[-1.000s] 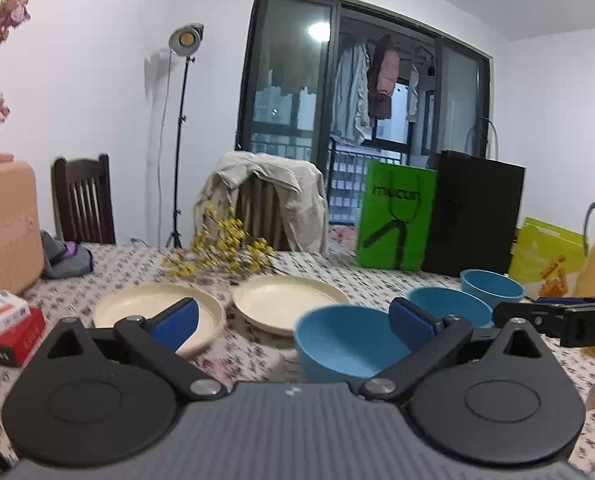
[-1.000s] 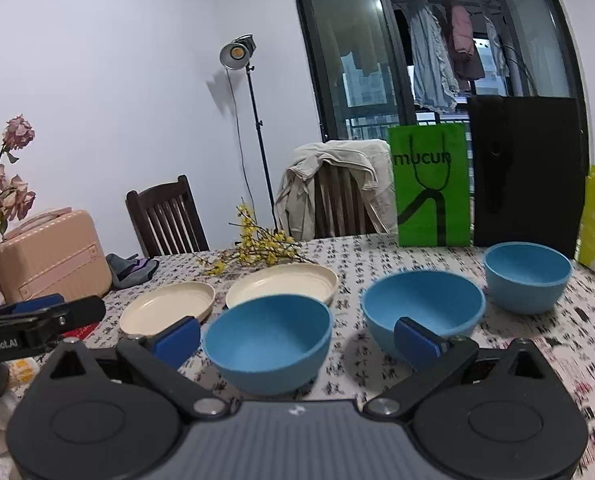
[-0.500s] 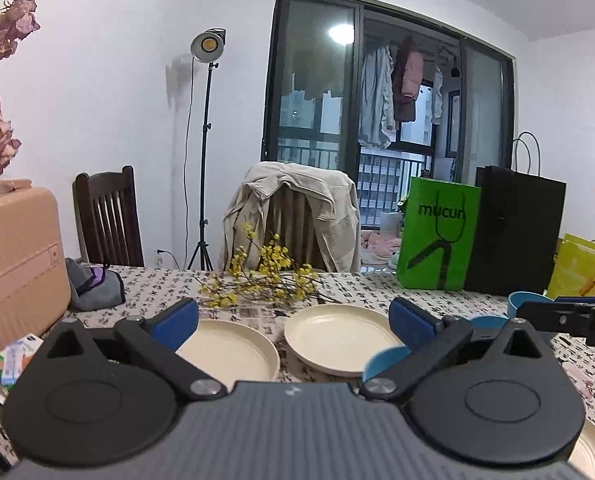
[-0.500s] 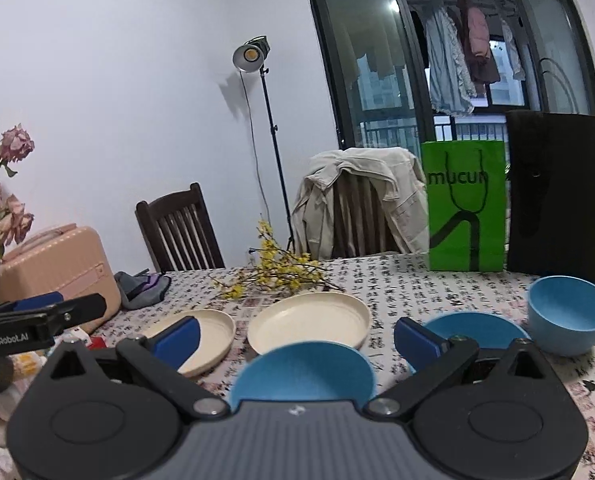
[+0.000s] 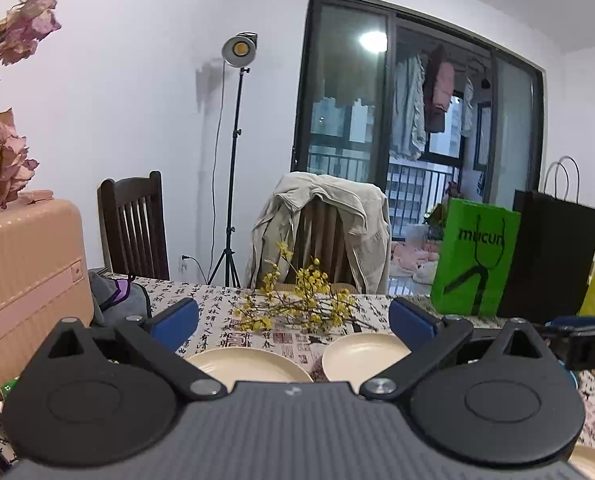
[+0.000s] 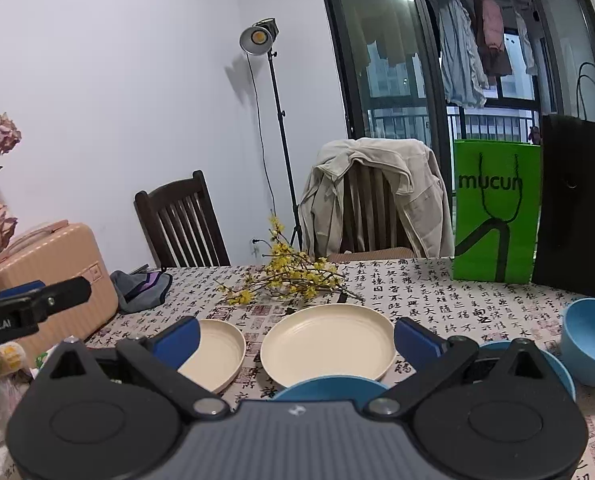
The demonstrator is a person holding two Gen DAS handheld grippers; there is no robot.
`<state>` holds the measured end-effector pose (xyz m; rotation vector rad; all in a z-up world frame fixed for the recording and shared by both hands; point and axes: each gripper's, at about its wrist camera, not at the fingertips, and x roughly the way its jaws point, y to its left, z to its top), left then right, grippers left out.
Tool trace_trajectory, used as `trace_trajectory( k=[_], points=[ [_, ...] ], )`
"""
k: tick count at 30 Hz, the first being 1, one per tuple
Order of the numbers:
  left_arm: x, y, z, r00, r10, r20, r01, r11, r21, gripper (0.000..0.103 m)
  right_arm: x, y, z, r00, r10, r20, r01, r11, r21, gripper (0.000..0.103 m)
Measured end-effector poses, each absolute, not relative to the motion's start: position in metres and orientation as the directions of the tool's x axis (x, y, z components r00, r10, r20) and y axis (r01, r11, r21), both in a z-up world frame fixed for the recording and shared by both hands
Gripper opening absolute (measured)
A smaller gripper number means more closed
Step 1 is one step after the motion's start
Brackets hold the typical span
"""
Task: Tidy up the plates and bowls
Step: 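Swing both tools toward the two cream plates beside the pink suitcase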
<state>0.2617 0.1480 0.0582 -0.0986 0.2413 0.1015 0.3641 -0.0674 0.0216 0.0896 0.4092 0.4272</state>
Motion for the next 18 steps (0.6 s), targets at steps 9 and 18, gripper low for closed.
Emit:
trace_trajectory(
  k=[9, 18],
  points=[
    [0.273, 0.174, 0.06, 0.965, 0.101, -0.244, -0.142, 0.977, -0.16, 0.103, 0.384, -0.041, 0.021, 0.823, 0.413, -0.39, -0.388, 0.91, 0.145, 0.103],
    [0.294, 0.213, 0.046, 0.953, 0.104, -0.286, -0.19, 0.937, -0.293, 0.103, 0.404, -0.01, 0.015, 0.802, 0.42, -0.425, -0.394, 0.906, 0.153, 0.103]
  ],
)
